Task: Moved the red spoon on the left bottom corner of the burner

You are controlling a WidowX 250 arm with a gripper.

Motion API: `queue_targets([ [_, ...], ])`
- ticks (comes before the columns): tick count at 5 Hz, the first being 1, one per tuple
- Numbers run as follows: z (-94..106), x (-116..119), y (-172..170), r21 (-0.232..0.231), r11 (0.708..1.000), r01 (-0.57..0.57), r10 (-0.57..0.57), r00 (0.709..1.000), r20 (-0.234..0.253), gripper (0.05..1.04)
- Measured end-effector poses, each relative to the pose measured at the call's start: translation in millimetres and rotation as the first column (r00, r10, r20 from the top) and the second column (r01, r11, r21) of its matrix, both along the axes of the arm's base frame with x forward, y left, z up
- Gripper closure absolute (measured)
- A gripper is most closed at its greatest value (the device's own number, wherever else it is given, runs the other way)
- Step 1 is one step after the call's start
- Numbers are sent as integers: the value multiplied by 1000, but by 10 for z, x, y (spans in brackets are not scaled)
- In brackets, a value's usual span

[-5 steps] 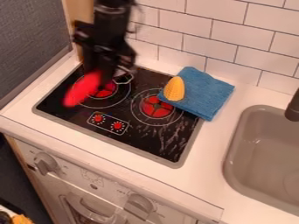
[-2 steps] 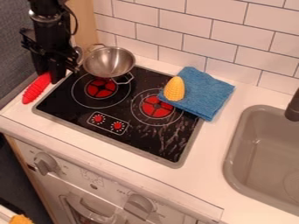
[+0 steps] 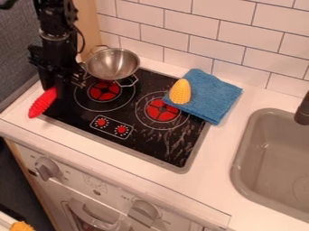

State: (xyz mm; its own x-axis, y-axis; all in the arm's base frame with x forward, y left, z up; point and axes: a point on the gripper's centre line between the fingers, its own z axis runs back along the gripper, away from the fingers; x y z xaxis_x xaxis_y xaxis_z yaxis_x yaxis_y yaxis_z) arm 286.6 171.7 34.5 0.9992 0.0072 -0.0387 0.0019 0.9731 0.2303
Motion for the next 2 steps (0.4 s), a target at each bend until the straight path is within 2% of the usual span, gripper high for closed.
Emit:
queue_targets([
  [1,-125,-4,35,0,999,-36,36,998,-51,753],
  [2,-118,15,40,-1,999,-42,41,998,-47,686],
])
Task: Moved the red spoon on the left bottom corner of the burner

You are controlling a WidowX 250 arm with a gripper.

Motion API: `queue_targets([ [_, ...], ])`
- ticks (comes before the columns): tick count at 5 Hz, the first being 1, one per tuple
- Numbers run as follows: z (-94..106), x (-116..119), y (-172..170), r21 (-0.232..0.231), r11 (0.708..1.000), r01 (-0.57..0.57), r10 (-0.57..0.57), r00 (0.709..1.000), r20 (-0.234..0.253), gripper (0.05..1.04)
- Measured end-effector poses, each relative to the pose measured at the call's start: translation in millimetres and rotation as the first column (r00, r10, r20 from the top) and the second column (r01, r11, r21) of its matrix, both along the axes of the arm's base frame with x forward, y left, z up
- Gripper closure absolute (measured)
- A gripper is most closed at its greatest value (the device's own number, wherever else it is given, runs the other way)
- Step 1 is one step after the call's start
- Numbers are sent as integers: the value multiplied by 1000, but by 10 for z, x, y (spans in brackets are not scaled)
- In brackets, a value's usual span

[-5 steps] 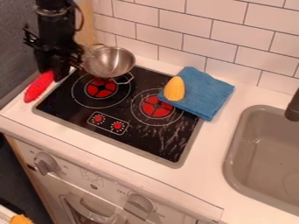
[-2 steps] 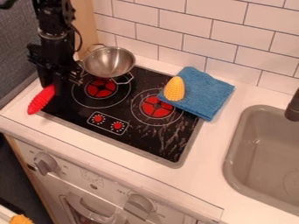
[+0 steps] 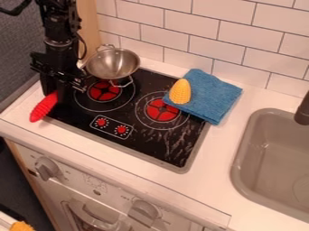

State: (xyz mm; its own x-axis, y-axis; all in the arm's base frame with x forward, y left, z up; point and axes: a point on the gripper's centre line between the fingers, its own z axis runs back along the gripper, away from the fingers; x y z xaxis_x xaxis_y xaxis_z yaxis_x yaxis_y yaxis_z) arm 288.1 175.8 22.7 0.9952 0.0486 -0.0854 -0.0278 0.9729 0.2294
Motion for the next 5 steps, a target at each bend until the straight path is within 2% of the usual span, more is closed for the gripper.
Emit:
queue_targets([
  [1,-10,13,-42,-28,999,15,-15,1000,6,380],
  [2,6,28,-77,-32,997,67,-66,997,42,115],
  [3,232,57,-150,-13,989,145,-141,977,157,77],
  [4,309,28,-211,-34,987,159,-148,965,217,83],
  [5,314,-26,-201,-50,989,139,-127,972,200,83],
])
